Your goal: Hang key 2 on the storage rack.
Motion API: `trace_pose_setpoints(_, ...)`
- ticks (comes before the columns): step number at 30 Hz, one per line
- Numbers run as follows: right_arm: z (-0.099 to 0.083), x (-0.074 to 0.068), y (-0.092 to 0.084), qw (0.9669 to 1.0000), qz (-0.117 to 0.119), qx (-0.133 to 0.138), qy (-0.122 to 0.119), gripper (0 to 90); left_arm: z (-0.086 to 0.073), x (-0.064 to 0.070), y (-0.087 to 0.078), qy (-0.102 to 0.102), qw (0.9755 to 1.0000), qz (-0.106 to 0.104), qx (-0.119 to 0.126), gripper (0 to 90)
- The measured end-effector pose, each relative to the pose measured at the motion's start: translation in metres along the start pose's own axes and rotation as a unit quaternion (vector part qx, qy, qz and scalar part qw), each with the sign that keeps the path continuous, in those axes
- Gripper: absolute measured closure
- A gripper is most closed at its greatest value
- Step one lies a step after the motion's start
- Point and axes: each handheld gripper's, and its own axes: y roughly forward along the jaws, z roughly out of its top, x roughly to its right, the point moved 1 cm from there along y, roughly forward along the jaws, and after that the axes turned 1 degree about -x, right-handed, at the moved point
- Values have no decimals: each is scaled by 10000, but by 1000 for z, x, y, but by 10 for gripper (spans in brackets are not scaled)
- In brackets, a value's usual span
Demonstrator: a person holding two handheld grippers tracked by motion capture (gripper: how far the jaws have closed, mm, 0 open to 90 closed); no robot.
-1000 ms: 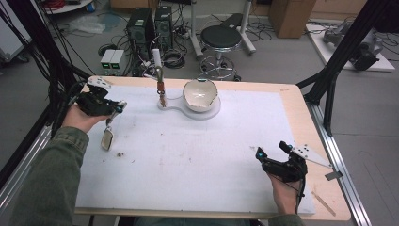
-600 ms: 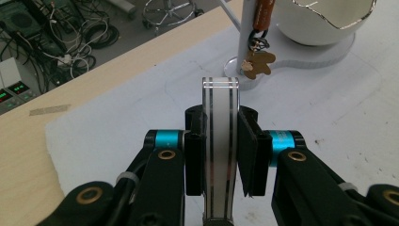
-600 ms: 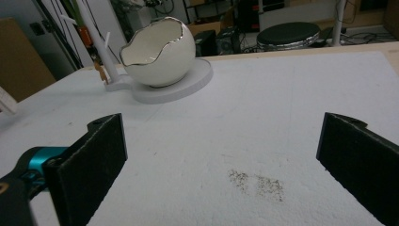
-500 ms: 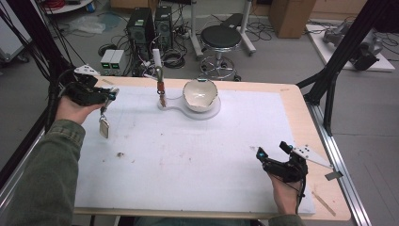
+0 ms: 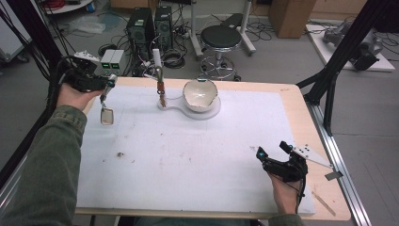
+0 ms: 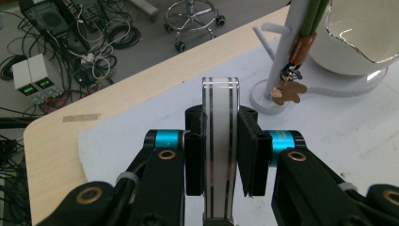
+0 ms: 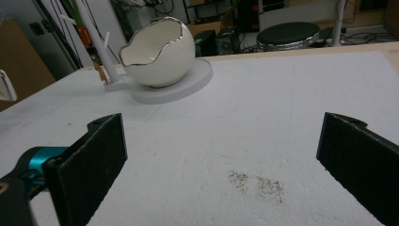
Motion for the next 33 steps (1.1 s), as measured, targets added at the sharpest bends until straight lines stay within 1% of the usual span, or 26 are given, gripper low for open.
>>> trace_pose_setpoints(2, 0, 0, 0, 10000, 3, 1, 0, 11, 5, 0, 1, 22, 10000, 17, 8, 744)
trace_pose_setpoints(3, 0, 0, 0, 10000, 2, -4, 8, 11, 7, 0, 2, 7, 10000, -26, 42, 744)
trace_pose_setpoints(6, 0, 0, 0, 10000, 25, 5, 39, 11, 11, 2, 5, 101, 9999, -30, 68, 744)
trace_pose_setpoints(9, 0, 1, 0, 10000, 28, 1, 43, 10, 16, 3, 8, 173, 9998, 16, 83, 744)
trace_pose_setpoints(14, 0, 1, 1, 10000, 51, 17, 42, 11, 28, 3, 8, 126, 9992, 129, 344, 744)
trace_pose_setpoints(15, 0, 0, 1, 10000, 60, 3, 75, 10, 31, 3, 8, 161, 9992, 143, 333, 744)
trace_pose_setpoints(17, 0, 1, 1, 10000, 58, 7, 57, 10, 38, 2, 9, 182, 9991, 180, 346, 744)
trace_pose_setpoints(19, 0, 1, 1, 10000, 58, 1, 63, 10, 43, 2, 9, 156, 9988, 220, 408, 745)
trace_pose_setpoints(21, 0, 1, 2, 10000, 61, 13, 34, 10, 47, 1, 9, 140, 9987, 226, 442, 744)
trace_pose_setpoints(25, -1, 0, -1, 9999, 84, 7, 73, 10, 59, -1, 11, 215, 9983, 184, 500, 744)
trace_pose_setpoints(29, -1, 3, -4, 9998, 77, 25, 161, 10, 70, -4, 13, 122, 9978, 225, 610, 744)
trace_pose_setpoints(31, -2, 4, -4, 9998, 66, 36, 188, 10, 72, -4, 15, 87, 9975, 245, 659, 744)
trace_pose_setpoints(33, -2, 5, -5, 9998, 60, 26, 207, 10, 73, -5, 20, 91, 9976, 325, 608, 745)
